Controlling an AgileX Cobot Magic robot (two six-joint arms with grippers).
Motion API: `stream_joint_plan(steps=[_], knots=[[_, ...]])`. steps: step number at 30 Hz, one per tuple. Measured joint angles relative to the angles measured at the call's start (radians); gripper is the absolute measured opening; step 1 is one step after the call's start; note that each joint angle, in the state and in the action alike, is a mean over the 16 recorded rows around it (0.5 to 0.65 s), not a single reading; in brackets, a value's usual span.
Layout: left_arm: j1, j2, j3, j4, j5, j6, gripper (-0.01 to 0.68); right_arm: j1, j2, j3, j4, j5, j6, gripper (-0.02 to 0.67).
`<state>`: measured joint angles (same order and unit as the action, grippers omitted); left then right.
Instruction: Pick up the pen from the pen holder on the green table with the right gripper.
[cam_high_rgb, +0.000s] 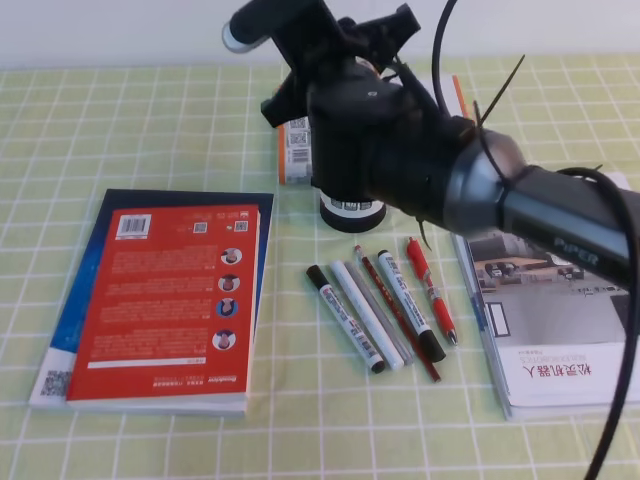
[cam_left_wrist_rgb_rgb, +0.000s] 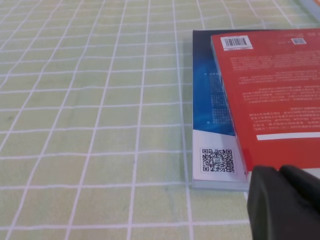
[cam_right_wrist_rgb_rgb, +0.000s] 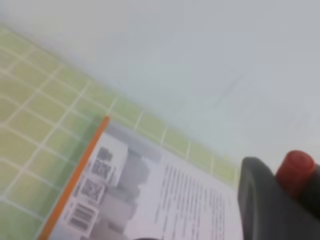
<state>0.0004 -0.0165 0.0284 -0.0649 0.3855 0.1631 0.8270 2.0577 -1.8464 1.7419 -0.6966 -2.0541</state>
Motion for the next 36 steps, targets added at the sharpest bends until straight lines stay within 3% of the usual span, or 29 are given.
stream_joint_plan(steps=[8, 16, 25, 32, 36], knots=[[0.000, 0.000, 0.000, 0.000, 0.000, 0.000, -0.005, -0.007, -0.125, 0.071, 0.001, 0.101, 0.008, 0.044], [0.000, 0.000, 0.000, 0.000, 0.000, 0.000, -0.005, -0.062, -0.309, 0.298, 0.001, 0.281, 0.128, 0.044], [0.000, 0.000, 0.000, 0.000, 0.000, 0.000, -0.005, -0.253, -0.545, 0.700, -0.701, 0.888, 1.112, 0.044], [0.000, 0.000, 0.000, 0.000, 0.000, 0.000, -0.005, -0.366, -0.616, 0.797, -1.400, 1.380, 1.950, 0.044], [0.000, 0.000, 0.000, 0.000, 0.000, 0.000, -0.005, -0.367, -0.566, 0.708, -1.545, 1.481, 2.083, 0.044]])
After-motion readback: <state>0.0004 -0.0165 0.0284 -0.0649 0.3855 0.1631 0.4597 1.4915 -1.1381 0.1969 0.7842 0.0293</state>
